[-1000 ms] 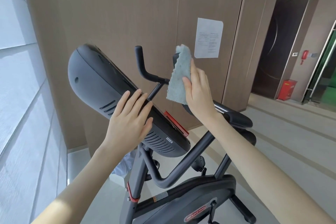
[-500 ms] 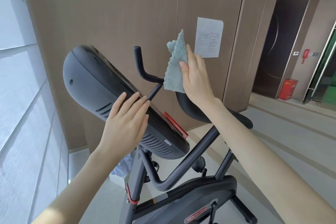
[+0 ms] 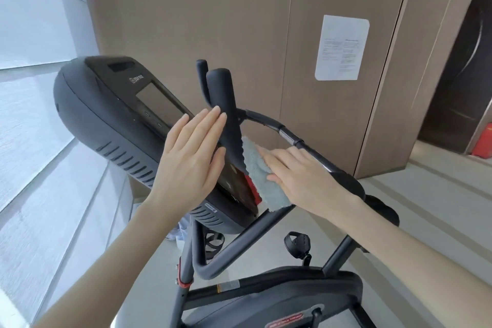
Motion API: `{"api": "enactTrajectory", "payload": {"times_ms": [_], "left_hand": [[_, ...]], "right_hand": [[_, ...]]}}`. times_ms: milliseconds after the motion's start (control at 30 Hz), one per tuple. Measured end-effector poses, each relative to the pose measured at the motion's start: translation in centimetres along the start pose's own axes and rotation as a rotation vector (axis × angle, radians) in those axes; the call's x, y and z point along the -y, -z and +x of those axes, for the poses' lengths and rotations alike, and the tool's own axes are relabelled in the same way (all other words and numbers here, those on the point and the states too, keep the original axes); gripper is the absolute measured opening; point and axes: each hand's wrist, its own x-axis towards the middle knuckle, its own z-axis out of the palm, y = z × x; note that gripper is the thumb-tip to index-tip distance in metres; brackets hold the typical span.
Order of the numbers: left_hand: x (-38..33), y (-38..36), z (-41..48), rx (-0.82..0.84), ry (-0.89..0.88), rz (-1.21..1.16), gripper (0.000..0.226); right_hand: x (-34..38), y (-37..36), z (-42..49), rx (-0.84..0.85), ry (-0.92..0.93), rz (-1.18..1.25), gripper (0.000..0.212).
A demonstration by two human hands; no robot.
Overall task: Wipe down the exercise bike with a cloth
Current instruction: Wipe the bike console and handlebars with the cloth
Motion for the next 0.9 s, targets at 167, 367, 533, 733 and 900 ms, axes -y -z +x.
{"api": "enactTrajectory", "payload": {"times_ms": [167,367,533,733,900], "left_hand": [[-1.4,-0.5,0.2,0.079,0.039,0.141,0.047],[-2.2,0.2,0.0,0.147,0.072,0.238,0.05],[-2.4,0.3,0.0,0.169,0.075,0.245,0.05],[-2.4,0.0,0.0,0.151,0.081,0.223,0.05],[-2.5,0.1,0.0,0.167,0.09,0.202,0.051]], "right_hand": [[-2.6,-0.4,-2.1,0.002,0.021,0.1,0.05],[-0.6,-0.8,3.1,-0.021,0.03,0.323,0.046],[-0.8,-0.9,3.1,0.007,0.019,0.361,0.048],[-3.8,-0.9,-1.1,-0.009,0.1,0.291,0.049],[-2.4,-1.1,0.5,-0.037,0.079,0.361,0.049]]}}
